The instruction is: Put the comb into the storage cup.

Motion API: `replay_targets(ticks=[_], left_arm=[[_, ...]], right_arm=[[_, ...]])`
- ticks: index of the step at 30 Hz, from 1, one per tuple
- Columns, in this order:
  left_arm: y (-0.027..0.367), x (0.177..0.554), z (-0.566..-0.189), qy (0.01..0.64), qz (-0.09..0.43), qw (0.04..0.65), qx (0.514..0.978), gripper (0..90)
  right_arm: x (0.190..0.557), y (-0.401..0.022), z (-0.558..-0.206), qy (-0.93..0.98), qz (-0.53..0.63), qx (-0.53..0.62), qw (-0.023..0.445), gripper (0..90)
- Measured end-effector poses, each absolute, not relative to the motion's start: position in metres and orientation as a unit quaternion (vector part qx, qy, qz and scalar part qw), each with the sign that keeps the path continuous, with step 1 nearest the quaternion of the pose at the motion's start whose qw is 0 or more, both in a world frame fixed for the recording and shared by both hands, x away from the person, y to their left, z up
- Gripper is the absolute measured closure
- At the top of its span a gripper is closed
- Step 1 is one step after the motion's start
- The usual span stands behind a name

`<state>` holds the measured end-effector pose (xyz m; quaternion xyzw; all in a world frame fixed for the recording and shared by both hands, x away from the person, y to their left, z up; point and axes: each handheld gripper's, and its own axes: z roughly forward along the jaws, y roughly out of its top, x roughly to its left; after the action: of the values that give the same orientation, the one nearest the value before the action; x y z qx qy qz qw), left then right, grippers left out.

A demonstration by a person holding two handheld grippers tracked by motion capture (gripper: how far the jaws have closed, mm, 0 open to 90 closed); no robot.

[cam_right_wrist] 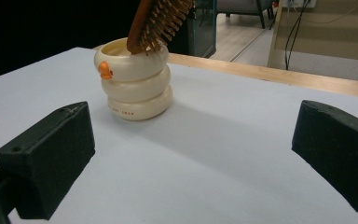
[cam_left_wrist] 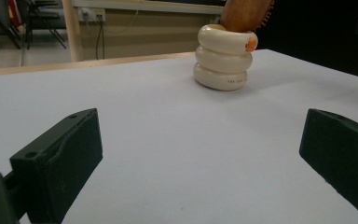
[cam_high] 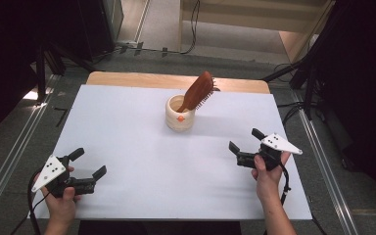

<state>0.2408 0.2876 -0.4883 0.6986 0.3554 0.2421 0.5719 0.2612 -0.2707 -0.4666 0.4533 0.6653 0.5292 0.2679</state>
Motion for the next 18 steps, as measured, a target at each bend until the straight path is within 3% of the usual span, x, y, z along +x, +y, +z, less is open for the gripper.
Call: replay_targets(ticks=[18], left_arm=[[0.287, 0.241, -0.488, 0.356, 0.244, 0.570, 0.699, 0.0]], right_arm=[[0.226, -0.309, -0.485, 0.650, 0.522, 0.479, 0.275, 0.0]])
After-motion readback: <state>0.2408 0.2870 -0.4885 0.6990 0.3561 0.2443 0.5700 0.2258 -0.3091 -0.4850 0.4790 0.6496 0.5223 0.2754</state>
